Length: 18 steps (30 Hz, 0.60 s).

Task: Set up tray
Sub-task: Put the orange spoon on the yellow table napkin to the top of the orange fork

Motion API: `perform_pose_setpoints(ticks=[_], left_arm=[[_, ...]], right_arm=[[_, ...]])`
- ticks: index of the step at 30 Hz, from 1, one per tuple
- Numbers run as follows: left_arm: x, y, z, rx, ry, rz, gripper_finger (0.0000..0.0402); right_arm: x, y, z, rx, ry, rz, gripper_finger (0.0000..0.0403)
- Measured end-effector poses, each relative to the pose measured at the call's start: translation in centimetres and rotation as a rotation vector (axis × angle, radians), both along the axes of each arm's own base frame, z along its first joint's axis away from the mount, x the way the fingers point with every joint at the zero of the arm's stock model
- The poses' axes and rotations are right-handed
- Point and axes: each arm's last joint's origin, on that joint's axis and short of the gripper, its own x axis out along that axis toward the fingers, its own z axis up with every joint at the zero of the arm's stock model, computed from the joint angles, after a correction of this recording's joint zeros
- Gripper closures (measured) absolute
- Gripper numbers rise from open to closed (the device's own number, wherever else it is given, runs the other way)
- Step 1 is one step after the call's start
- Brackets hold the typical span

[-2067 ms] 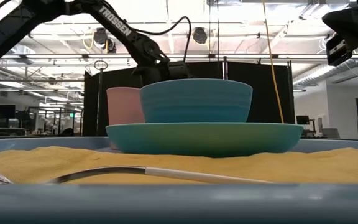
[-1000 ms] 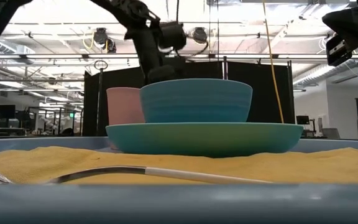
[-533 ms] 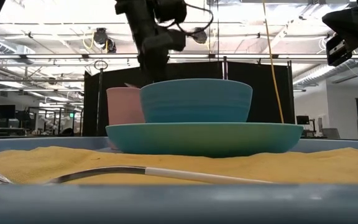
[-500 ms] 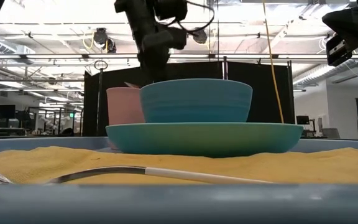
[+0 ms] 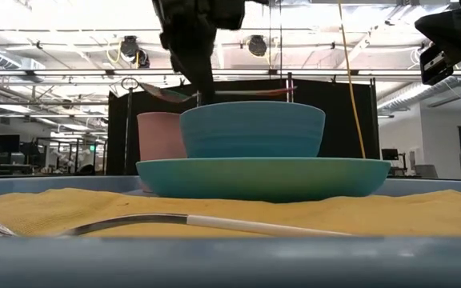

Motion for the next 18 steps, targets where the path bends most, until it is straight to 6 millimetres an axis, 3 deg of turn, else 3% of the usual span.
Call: perform_pose_setpoints(ticks=[10,18], left_arm=[[-1.5,-7.1,0.0,-0.060,-0.006,-0.004,0.0392],[-2.9,-11.0,0.0,-0.045,-0.027,-0.058,0.0392]], right_arm=[[0.0,0.0,0.0,0.000,0.000,0.000,0.0403],[0.0,0.0,0.0,0.000,0.000,0.000,0.0403]])
